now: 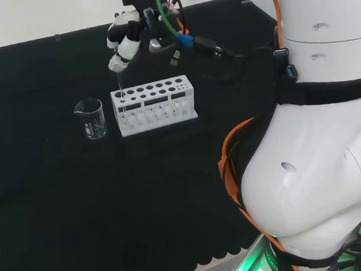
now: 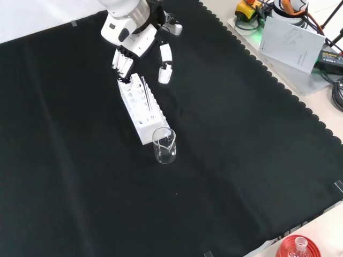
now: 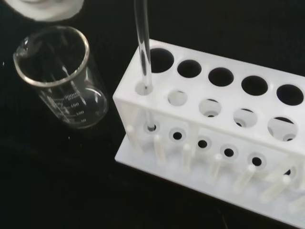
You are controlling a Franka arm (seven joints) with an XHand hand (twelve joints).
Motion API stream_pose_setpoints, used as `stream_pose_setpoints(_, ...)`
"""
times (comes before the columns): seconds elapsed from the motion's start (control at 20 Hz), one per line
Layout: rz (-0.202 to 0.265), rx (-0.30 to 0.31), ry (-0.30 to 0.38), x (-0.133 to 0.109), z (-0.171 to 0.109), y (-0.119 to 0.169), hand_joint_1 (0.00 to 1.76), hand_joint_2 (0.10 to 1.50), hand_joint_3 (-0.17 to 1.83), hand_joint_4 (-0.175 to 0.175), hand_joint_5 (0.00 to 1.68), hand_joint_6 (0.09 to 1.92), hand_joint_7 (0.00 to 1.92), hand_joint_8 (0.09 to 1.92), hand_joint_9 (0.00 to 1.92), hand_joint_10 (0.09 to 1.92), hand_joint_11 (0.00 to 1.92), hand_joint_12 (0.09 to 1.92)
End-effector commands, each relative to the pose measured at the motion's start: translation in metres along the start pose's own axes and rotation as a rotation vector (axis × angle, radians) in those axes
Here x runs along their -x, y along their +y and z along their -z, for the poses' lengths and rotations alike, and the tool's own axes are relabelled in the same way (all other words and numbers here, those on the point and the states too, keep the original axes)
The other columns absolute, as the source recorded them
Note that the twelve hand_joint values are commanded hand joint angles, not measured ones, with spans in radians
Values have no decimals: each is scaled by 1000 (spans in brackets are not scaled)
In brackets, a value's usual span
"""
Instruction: Take the glass rod from the white test tube rack.
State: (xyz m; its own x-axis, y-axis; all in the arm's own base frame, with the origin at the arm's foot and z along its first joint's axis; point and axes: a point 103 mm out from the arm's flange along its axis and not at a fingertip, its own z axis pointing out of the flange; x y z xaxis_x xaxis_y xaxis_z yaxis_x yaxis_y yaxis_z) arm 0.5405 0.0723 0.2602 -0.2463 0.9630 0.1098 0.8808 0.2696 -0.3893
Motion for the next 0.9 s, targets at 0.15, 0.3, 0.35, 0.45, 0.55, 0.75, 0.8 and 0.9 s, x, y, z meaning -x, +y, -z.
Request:
stream_pose_setpoints(0.15, 11, -43, -47, -10, -3, 2, 830, 641, 477, -81, 313, 849, 523, 902, 648, 902, 556, 1371)
stream_pose_setpoints(0.3, 24, -47, -52, -12, -1, 4, 863, 624, 513, -103, 365, 893, 590, 889, 734, 855, 652, 1329)
stream_pose_setpoints(0.35, 25, -49, -52, -11, -1, 5, 873, 620, 525, -111, 381, 903, 615, 884, 767, 838, 688, 1314)
stream_pose_setpoints(0.45, 25, -57, -51, -10, -1, 5, 893, 614, 548, -128, 417, 922, 663, 874, 833, 804, 761, 1282)
stream_pose_setpoints(0.55, 25, -60, -48, -9, -2, 6, 911, 610, 566, -144, 454, 937, 706, 868, 888, 777, 823, 1259)
stream_pose_setpoints(0.75, 30, -59, -46, -7, -1, 6, 928, 607, 593, -163, 498, 950, 759, 859, 952, 744, 895, 1230)
stream_pose_setpoints(0.8, 29, -61, -47, -7, -1, 7, 931, 607, 597, -167, 507, 953, 767, 858, 962, 740, 907, 1228)
stream_pose_setpoints(0.9, 31, -63, -51, -7, 0, 11, 937, 606, 609, -173, 525, 956, 783, 853, 984, 728, 931, 1216)
